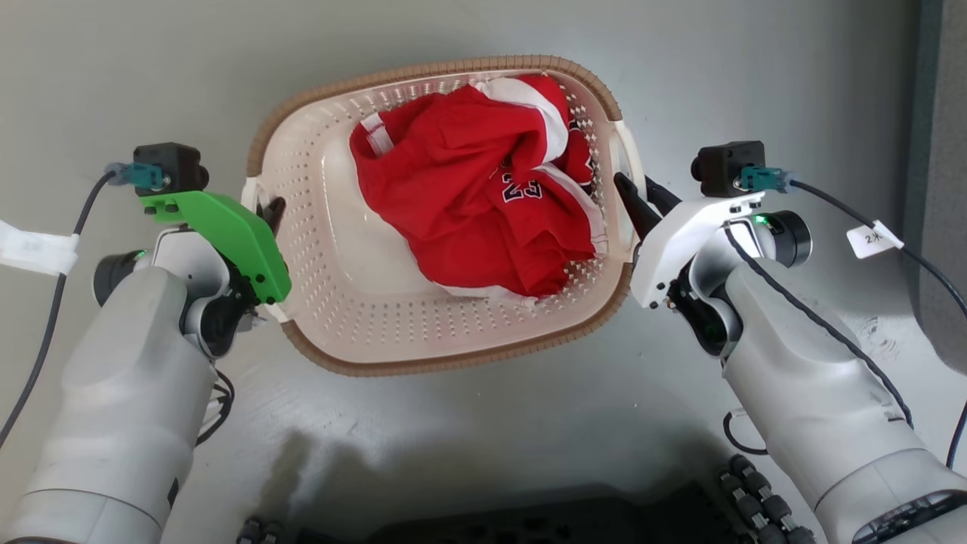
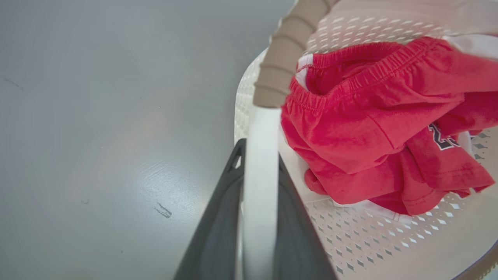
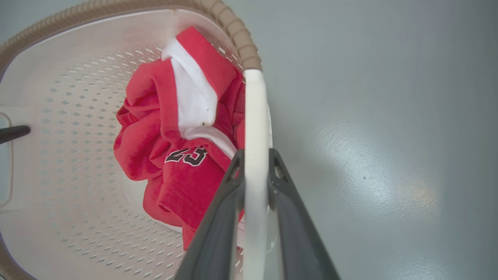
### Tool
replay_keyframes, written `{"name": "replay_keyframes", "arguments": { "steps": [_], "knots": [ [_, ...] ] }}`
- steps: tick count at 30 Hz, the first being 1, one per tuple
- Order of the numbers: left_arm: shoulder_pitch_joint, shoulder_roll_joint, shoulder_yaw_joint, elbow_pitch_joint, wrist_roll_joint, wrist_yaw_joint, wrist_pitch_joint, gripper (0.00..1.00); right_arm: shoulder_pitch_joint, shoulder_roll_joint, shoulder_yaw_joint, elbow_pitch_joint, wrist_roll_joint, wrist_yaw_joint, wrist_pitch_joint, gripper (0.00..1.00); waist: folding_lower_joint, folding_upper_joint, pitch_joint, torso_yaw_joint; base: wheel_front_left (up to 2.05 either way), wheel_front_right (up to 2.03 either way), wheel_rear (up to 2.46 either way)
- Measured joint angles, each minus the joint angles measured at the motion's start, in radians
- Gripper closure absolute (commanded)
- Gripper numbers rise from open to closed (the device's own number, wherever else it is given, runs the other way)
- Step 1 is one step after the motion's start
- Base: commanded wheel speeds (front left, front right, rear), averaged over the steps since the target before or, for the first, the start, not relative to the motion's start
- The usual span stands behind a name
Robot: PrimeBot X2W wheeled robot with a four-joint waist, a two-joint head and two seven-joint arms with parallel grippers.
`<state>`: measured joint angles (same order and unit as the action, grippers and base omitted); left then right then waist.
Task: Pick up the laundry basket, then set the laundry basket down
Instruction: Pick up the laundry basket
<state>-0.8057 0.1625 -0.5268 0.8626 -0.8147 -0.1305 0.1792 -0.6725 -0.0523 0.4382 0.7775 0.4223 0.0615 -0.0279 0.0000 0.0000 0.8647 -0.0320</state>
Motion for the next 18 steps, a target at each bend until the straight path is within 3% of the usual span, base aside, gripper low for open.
{"name": "replay_keyframes", "arguments": {
  "steps": [18],
  "knots": [
    [-0.014, -0.02, -0.057, 0.067, -0.106, 0.008, 0.129, 1.0, -0.037, 0.011, 0.005, 0.182, 0.049, 0.036, 0.122, 1.0, 0.0, 0.0, -0.16, 0.004, 0.0, 0.0, 0.0]
  ]
}}
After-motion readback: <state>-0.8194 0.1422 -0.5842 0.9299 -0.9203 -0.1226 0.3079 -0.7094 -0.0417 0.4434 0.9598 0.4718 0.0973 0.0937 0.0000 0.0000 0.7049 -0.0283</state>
